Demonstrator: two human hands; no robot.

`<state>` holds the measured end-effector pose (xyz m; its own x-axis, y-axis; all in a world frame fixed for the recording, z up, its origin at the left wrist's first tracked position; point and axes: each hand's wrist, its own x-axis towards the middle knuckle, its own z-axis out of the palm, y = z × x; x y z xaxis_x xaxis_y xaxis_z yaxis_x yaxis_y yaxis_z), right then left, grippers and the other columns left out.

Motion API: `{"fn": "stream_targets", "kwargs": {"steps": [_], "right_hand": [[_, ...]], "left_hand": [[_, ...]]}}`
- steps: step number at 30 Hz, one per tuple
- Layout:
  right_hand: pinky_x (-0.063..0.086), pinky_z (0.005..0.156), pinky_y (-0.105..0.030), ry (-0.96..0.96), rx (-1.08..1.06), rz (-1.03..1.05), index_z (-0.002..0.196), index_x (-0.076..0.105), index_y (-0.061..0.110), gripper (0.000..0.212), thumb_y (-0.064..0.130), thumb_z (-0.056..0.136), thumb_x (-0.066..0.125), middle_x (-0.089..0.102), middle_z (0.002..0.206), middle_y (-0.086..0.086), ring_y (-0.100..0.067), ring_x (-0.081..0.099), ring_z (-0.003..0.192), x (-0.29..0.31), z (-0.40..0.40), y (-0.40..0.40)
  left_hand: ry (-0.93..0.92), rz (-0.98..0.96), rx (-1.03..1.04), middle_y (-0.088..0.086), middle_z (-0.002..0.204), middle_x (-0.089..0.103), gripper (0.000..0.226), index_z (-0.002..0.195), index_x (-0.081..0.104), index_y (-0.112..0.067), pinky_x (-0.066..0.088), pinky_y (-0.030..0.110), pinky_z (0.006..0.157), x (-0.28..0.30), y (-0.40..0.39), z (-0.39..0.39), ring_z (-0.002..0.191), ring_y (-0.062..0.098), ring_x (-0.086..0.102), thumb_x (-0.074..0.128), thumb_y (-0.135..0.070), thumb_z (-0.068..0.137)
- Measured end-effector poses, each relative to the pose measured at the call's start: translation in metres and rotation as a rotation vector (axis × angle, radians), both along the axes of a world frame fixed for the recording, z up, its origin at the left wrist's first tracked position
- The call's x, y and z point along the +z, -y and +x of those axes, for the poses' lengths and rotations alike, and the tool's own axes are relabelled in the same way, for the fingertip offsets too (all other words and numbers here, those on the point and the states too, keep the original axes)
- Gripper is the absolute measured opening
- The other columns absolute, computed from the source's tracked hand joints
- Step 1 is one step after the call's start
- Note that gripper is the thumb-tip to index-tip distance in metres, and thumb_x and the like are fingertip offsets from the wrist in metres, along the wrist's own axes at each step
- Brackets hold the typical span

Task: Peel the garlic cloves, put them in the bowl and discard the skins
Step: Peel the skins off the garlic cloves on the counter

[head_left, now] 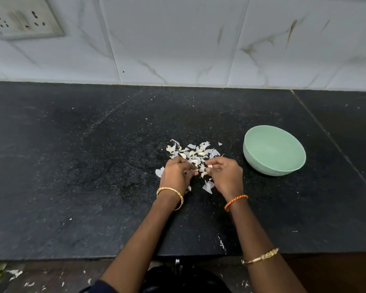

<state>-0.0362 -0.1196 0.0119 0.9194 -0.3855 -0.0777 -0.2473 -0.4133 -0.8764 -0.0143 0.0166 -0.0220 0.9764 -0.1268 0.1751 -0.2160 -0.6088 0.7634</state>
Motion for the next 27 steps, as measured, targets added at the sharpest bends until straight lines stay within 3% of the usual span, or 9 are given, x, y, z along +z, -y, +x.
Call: {"fn": "stream_targets", "kwargs": {"steps": [3,5,12,14,17,19,22,25,27], "right_hand": [[0.056,0.082,-0.024,-0.061,0.072,0.157,0.094,0.072,0.014,0.027,-0.009,0.082,0.065,0.072,0.094,-0.011,-0.016,0.069,0.086,0.004,0.008,0.014],[0.057,0.081,-0.030,-0.092,0.088,0.219,0.101,0.070,0.012,0.031,-0.012,0.081,0.065,0.070,0.097,-0.016,-0.022,0.070,0.090,0.008,0.013,0.020],[0.058,0.064,-0.024,-0.082,0.064,0.050,0.075,0.069,0.009,0.014,-0.003,0.081,0.071,0.070,0.074,-0.010,-0.017,0.068,0.066,0.011,0.021,0.023],[0.056,0.063,-0.020,-0.079,0.073,0.010,0.086,0.072,0.007,0.008,0.000,0.085,0.067,0.069,0.076,-0.008,-0.012,0.064,0.065,0.010,0.021,0.023],[0.047,0.066,-0.013,-0.076,0.102,-0.116,0.102,0.072,0.009,0.016,0.005,0.091,0.061,0.067,0.090,-0.003,-0.007,0.059,0.075,0.011,0.019,0.021],[0.043,0.062,-0.008,-0.087,0.137,-0.158,0.100,0.071,0.014,0.019,0.005,0.093,0.056,0.064,0.091,-0.001,-0.005,0.058,0.076,0.013,0.015,0.016],[0.058,0.074,-0.027,-0.112,0.196,-0.073,0.088,0.065,0.021,0.023,0.002,0.093,0.051,0.066,0.092,-0.006,-0.015,0.067,0.082,0.010,0.002,0.007],[0.058,0.068,-0.026,-0.144,0.264,-0.008,0.091,0.063,0.018,0.021,0.001,0.095,0.050,0.065,0.088,-0.005,-0.010,0.067,0.072,0.000,-0.013,-0.002],[0.055,0.060,-0.018,-0.118,0.233,0.035,0.093,0.064,0.012,0.019,0.001,0.095,0.049,0.065,0.085,-0.004,-0.005,0.065,0.066,-0.008,-0.018,-0.006]], "left_hand": [[0.041,-0.020,0.009,0.007,0.088,0.066,0.008,0.085,0.077,-0.008,0.050,0.032,0.079,0.002,-0.003,0.004,0.088,0.023,0.060,0.074,-0.006,0.078],[0.047,-0.019,0.007,0.011,0.084,0.070,0.007,0.083,0.076,-0.005,0.049,0.030,0.080,0.007,-0.007,0.009,0.083,0.024,0.063,0.075,-0.003,0.077],[-0.017,-0.014,0.042,0.013,0.085,0.073,0.020,0.091,0.074,-0.001,0.050,0.012,0.069,0.017,-0.022,0.027,0.062,0.003,0.059,0.064,0.012,0.081],[-0.037,-0.043,0.055,0.014,0.084,0.072,0.022,0.092,0.073,-0.001,0.050,0.008,0.063,0.019,-0.026,0.028,0.063,0.002,0.060,0.063,0.014,0.081],[-0.016,-0.084,0.085,0.006,0.086,0.073,0.018,0.090,0.075,-0.009,0.055,0.020,0.073,0.025,-0.031,0.023,0.073,0.008,0.066,0.068,0.005,0.081],[0.003,-0.042,0.037,-0.004,0.082,0.071,0.010,0.087,0.076,-0.016,0.052,0.020,0.070,0.031,-0.034,0.015,0.072,0.007,0.063,0.076,-0.012,0.078],[-0.078,0.106,-0.134,-0.008,0.076,0.061,0.025,0.084,0.075,-0.022,0.047,0.024,0.064,0.033,-0.036,0.000,0.069,0.006,0.055,0.086,-0.033,0.064],[-0.096,0.248,-0.200,-0.005,0.080,0.059,0.030,0.087,0.075,-0.024,0.048,0.028,0.067,0.023,-0.037,-0.008,0.075,0.011,0.056,0.086,-0.036,0.062],[-0.058,0.182,-0.196,-0.002,0.082,0.062,0.024,0.085,0.077,-0.021,0.047,0.027,0.068,0.015,-0.041,-0.006,0.076,0.012,0.055,0.085,-0.029,0.064]]}}
